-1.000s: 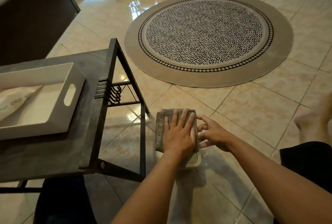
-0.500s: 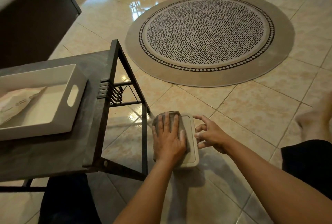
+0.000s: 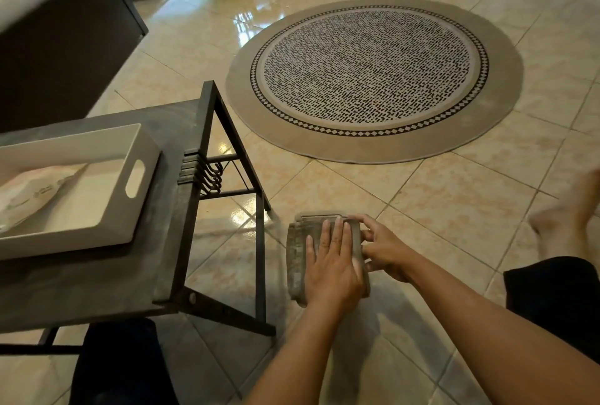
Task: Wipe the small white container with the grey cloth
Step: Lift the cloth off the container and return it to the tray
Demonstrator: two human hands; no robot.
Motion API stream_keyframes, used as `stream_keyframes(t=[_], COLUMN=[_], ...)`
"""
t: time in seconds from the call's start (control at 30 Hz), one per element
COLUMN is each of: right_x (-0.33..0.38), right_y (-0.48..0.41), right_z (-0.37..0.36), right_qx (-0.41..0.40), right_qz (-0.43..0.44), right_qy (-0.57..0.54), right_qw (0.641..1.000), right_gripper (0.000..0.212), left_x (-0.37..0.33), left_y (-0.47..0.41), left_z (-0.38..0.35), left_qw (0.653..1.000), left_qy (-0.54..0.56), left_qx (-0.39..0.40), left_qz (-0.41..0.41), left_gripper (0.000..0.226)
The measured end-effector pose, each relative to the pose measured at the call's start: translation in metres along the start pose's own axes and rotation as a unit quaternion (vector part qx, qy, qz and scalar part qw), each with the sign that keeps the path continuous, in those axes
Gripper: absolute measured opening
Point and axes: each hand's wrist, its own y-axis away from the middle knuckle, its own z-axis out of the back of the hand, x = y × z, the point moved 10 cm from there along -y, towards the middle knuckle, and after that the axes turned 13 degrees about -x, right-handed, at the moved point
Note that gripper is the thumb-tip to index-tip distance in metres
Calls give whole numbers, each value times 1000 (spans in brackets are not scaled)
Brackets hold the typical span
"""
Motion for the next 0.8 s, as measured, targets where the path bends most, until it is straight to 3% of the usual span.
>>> stream_keyframes(t=[0.07,0.1,0.17,0.23,0.3,0.37,0.47,0.57,0.7,0.8], right_x=[0,-1,-1,0,3,6,8,9,49,110], right_y=[-1,-1,-1,-2,-4,-5,-6,-5,7,34], right_z=[4,7,16,22,23,23,23,26,37,28], right_qx=[0,1,-3,-4,-2,-5,-21,-60,-181,-194], right_qz=[0,-1,2,6,10,10,4,-3,79,147], right_qy=[-3,-5,-2,5,10,16,21,44,178,85], right_qw=[1000,1000,1000,1000,1000,1000,1000,997,964,966], right_gripper=[69,70,72,71,70,71,72,74,64,54], left_x=[6,20,68,104,103,106,104,78,46,35], left_y=[-19,-25,-24,-9,3,3,-5,-12,-8,3], left_z=[11,21,30,8,-5,9,51,91,145,205], left_qw=[999,995,961,895,853,878,923,939,944,922], left_qy=[43,79,165,287,358,313,203,208,239,293], left_qx=[-12,-47,-102,-35,53,22,-94,-143,-178,-228], left_qz=[2,40,195,341,377,362,313,235,144,114], left_gripper=[67,70,84,97,71,41,18,16,21,19])
